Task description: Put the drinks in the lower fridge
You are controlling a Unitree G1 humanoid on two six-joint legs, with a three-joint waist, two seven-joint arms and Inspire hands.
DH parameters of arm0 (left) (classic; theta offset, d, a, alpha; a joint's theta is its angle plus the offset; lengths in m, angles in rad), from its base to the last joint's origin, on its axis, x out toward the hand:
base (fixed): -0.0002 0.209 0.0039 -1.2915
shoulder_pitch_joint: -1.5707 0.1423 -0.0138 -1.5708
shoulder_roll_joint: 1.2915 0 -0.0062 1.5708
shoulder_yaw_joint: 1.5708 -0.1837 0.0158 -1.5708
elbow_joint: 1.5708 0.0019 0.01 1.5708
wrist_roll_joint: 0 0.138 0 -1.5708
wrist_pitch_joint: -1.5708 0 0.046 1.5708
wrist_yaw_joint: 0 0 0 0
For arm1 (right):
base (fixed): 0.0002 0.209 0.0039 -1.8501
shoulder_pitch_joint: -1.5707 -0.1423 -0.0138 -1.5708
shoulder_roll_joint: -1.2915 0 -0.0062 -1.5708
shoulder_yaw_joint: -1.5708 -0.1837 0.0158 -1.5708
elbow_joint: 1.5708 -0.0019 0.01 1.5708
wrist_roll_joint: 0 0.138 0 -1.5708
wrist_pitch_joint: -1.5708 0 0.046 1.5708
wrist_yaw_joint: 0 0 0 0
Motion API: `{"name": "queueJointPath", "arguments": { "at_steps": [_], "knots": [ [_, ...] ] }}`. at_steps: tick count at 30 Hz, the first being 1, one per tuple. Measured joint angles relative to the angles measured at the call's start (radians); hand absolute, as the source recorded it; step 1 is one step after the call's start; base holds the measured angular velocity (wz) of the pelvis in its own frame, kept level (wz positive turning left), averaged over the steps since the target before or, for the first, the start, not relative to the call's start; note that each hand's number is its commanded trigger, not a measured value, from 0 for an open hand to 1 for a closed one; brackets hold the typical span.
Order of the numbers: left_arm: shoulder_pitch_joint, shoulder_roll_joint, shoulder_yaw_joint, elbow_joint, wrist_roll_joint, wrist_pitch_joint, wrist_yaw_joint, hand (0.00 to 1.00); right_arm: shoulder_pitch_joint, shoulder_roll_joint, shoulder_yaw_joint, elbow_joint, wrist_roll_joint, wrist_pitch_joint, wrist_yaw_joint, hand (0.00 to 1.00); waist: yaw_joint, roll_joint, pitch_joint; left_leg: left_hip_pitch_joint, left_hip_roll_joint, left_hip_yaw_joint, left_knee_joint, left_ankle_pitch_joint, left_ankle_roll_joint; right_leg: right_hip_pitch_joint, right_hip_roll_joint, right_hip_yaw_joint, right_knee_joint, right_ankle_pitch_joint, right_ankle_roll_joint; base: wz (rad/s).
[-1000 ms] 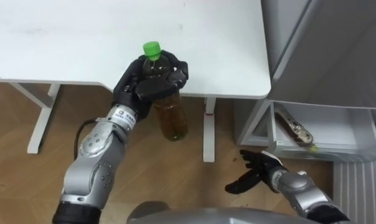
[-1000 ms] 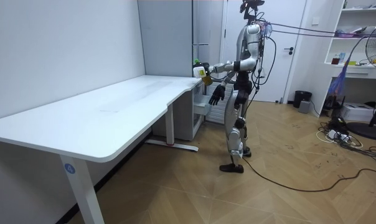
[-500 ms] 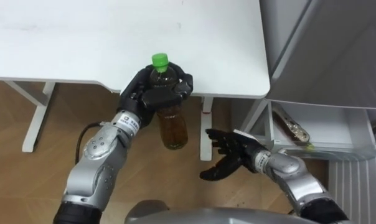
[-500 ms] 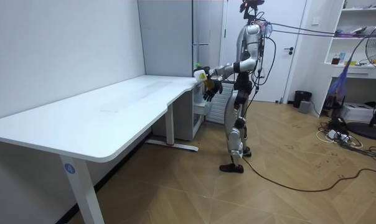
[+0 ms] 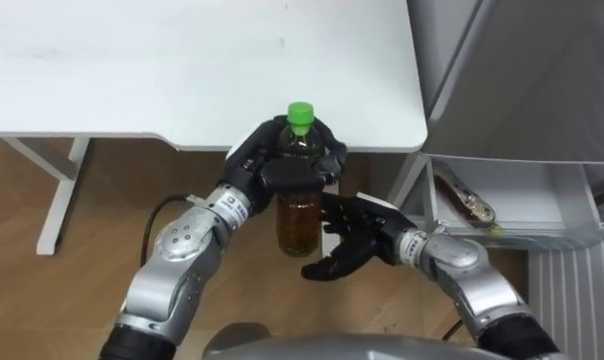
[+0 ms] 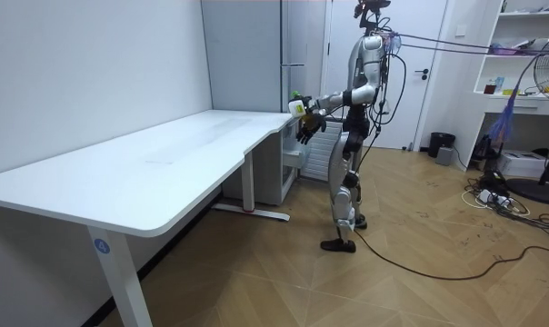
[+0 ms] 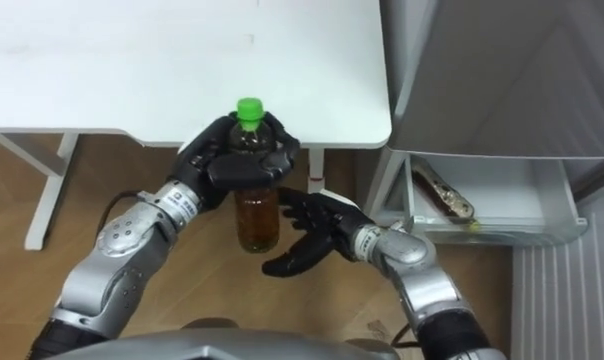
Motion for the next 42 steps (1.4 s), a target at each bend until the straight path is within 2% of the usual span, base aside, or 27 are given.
{"name": "queueJointPath", "arguments": {
  "at_steps": [8, 17, 22, 27, 28, 29, 33, 42],
  "knots": [
    [0.0, 0.003, -0.025, 0.005, 0.019, 0.0, -0.028, 1.0, 0.001, -0.006, 0.042, -0.02, 0.072, 0.0, 0.028, 0.0, -0.009, -0.002, 0.001, 0.0, 0.001, 0.001, -0.003, 0.0, 0.0, -0.001, 0.0, 0.0, 0.0, 0.0, 0.0, 0.0],
    [-0.007, 0.005, -0.053, 0.005, 0.138, 0.0, -0.068, 1.0, 0.001, -0.006, 0.077, -0.063, 0.086, 0.002, 0.061, 0.0, -0.027, -0.004, 0.0017, -0.005, 0.002, 0.015, 0.001, -0.003, 0.003, -0.007, -0.001, 0.009, 0.0, 0.001, -0.002, -0.04],
    [-0.01, 0.004, -0.057, 0.005, 0.146, 0.0, -0.074, 1.0, 0.003, -0.008, 0.078, -0.063, 0.092, 0.003, 0.076, 0.0, -0.029, -0.002, 0.0012, -0.004, 0.004, 0.02, -0.001, -0.003, 0.003, -0.016, 0.0, 0.016, 0.001, 0.001, -0.002, -0.04],
    [-0.011, 0.004, -0.065, 0.005, 0.174, -0.024, -0.072, 1.0, 0.003, -0.009, 0.081, -0.063, 0.124, 0.01, 0.076, 0.0, -0.027, -0.002, 0.0011, 0.001, 0.004, 0.026, -0.006, -0.003, 0.003, -0.016, -0.001, 0.025, 0.002, 0.001, -0.002, -0.04],
    [-0.011, 0.004, -0.067, 0.005, 0.175, -0.026, -0.07, 1.0, 0.003, -0.01, 0.081, -0.063, 0.131, 0.013, 0.076, 0.55, -0.027, -0.002, 0.0011, 0.001, 0.004, 0.025, -0.007, -0.003, 0.003, -0.016, -0.001, 0.025, 0.002, 0.001, -0.002, 0.0],
    [-0.011, 0.003, -0.069, 0.004, 0.177, -0.028, -0.067, 1.0, 0.003, -0.011, 0.082, -0.063, 0.146, 0.017, 0.076, 1.0, -0.027, -0.002, 0.001, 0.001, 0.004, 0.026, -0.007, -0.003, 0.003, -0.016, -0.001, 0.025, 0.002, 0.001, -0.002, 0.0],
    [-0.011, 0.002, -0.081, 0.004, 0.204, -0.043, -0.057, 1.0, 0.003, -0.013, 0.08, -0.06, 0.165, 0.023, 0.076, 1.0, -0.027, -0.002, 0.001, 0.002, 0.004, 0.026, -0.007, -0.003, 0.003, -0.015, -0.001, 0.025, 0.001, 0.001, -0.002, 0.0],
    [-0.011, 0.002, -0.095, -0.013, 0.203, -0.048, -0.042, 1.0, 0.003, -0.02, 0.084, -0.06, 0.228, 0.023, 0.064, 1.0, -0.033, -0.003, 0.0014, 0.006, 0.004, 0.026, -0.007, -0.003, 0.003, -0.004, -0.001, 0.025, 0.0, 0.001, -0.002, 0.0]
  ]
}}
